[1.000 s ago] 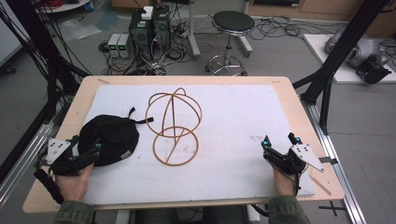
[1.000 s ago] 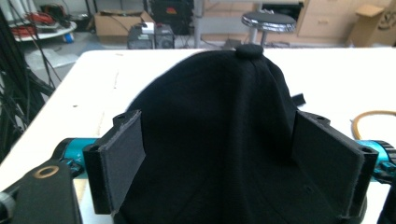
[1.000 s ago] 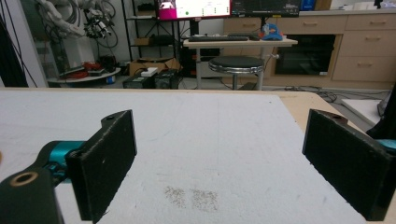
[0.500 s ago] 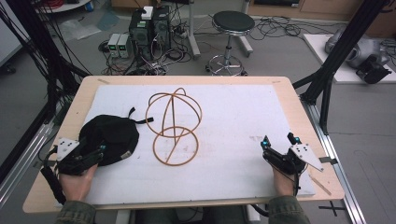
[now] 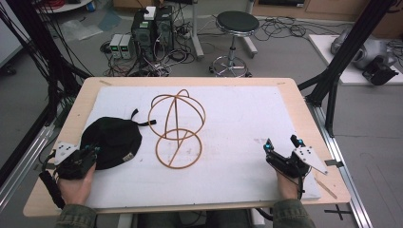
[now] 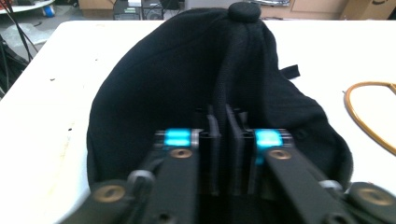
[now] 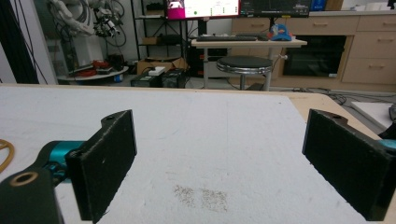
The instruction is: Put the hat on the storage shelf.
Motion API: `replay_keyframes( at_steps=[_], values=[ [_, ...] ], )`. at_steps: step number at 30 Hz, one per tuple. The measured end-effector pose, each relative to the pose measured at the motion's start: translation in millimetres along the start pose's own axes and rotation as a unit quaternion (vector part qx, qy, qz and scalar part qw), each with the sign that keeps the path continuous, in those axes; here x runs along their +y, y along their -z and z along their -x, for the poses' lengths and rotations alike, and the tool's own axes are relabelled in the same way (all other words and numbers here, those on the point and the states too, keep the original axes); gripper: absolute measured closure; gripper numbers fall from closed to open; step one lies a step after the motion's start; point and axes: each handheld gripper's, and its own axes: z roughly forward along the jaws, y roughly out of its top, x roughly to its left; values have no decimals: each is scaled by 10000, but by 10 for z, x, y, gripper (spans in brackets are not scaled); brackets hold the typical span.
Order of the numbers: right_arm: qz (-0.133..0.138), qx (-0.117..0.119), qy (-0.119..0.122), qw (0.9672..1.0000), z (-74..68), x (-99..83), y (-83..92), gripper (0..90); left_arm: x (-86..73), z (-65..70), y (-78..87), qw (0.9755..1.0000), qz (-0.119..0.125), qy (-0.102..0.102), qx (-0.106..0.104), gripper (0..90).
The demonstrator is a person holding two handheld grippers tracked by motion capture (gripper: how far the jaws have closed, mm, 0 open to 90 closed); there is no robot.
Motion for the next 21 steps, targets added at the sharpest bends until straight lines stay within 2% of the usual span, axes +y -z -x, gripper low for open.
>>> replay_keyframes(
  at_steps=[1,3,21],
  values=[
    [14,17,38,10000,2,-1,-2,91,12,25,4,9999,-17,-119,22,863],
    [-12,20,14,10000,-9,-3,-2,91,17,37,11,9998,-14,-199,15,867],
    [-20,38,17,10000,-12,-8,-15,91,29,35,41,9997,80,-161,-165,872]
  ],
)
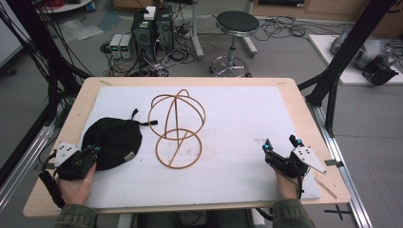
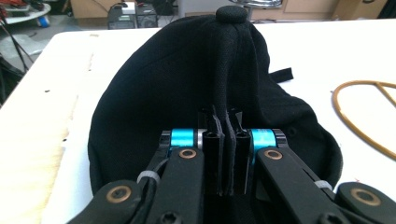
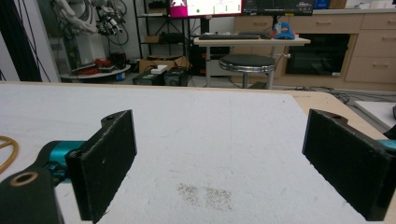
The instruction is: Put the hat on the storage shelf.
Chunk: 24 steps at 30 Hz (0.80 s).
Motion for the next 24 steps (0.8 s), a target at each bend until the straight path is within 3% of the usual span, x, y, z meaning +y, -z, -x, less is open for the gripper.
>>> replay_keyframes(
  at_steps=[11,24],
  values=[
    [-9,-3,-27,10000,0,0,2,91,57,55,41,9998,186,-20,-39,872],
    [7,19,-18,10000,-1,4,-7,91,224,135,200,9970,776,-47,5,871]
  ],
)
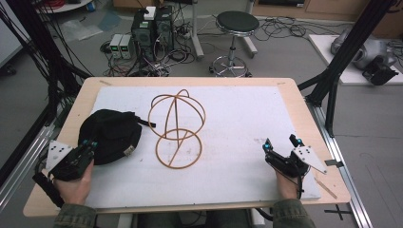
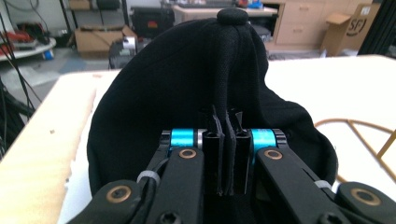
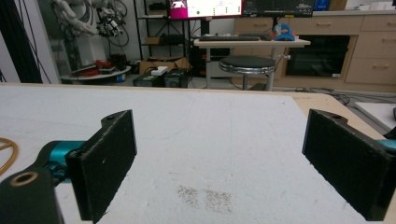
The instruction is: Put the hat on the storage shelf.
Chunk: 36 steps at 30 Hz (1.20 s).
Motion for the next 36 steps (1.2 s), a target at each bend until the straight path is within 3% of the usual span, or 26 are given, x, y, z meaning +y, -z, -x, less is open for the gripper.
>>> replay_keyframes(
  at_steps=[8,15,18,19,20,24,26,27,28,30,31,34,36],
  values=[
    [5,11,0,10000,-3,1,-1,91,59,35,84,9985,521,95,110,871],
    [-15,59,2,10000,-22,0,-15,92,216,76,163,9963,857,28,-1,871],
    [-18,88,12,10000,-24,-1,-21,91,299,102,223,9939,1099,20,-48,871],
    [-15,97,14,10000,-23,-1,-24,91,357,117,278,9921,1253,27,-67,871],
    [-15,97,14,10000,-23,-1,-24,91,357,117,278,9921,1253,27,-67,871],
    [-22,135,-16,9999,-32,2,-36,91,431,144,356,9882,1521,118,-127,871],
    [6,156,28,9999,-31,4,-41,91,471,154,378,9858,1666,119,-151,871],
    [-4,171,4,9999,-38,6,-40,91,528,162,395,9831,1821,103,-160,871],
    [-4,171,4,9999,-38,6,-40,91,528,162,395,9831,1821,103,-160,871],
    [2,173,-25,9998,-42,10,-49,91,625,175,417,9794,2016,42,-142,871],
    [7,169,-14,9999,-41,10,-52,91,625,175,417,9794,2016,42,-142,871],
    [-17,197,-40,9998,-55,11,-49,92,784,201,435,9757,2181,-25,-206,871],
    [-14,205,-45,9998,-58,12,-45,92,831,204,434,9748,2215,-29,-248,871]
  ],
)
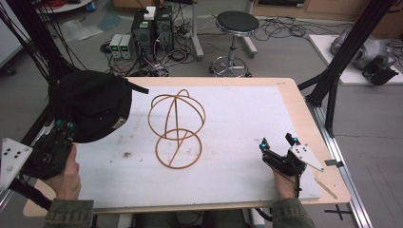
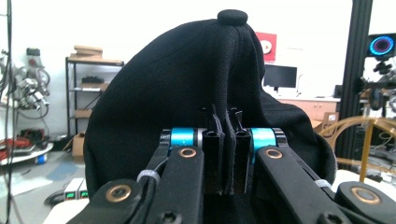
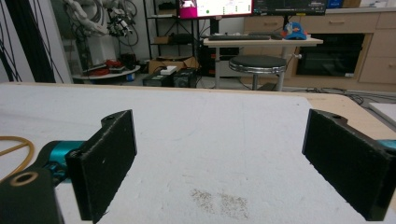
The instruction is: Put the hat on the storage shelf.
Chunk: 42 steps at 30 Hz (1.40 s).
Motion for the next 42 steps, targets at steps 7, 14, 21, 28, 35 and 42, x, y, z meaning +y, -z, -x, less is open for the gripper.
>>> replay_keyframes(
  at_steps=[7,14,21,28,35,42],
  values=[
    [47,-31,-43,10000,11,9,11,92,126,23,-80,9998,104,-64,-148,871],
    [39,-20,100,9999,-4,11,24,91,168,51,-183,9979,247,75,-590,871],
    [76,-48,55,9999,-20,18,36,92,224,119,-327,9952,292,251,-901,870],
    [114,-56,37,9999,-27,23,54,91,303,179,-500,9918,280,378,-1185,870],
    [138,-97,32,9999,-27,27,49,92,318,269,-648,9867,177,557,-1518,870],
    [175,-120,17,9998,-24,32,56,92,249,430,-835,9812,77,726,-1786,870]
  ],
)
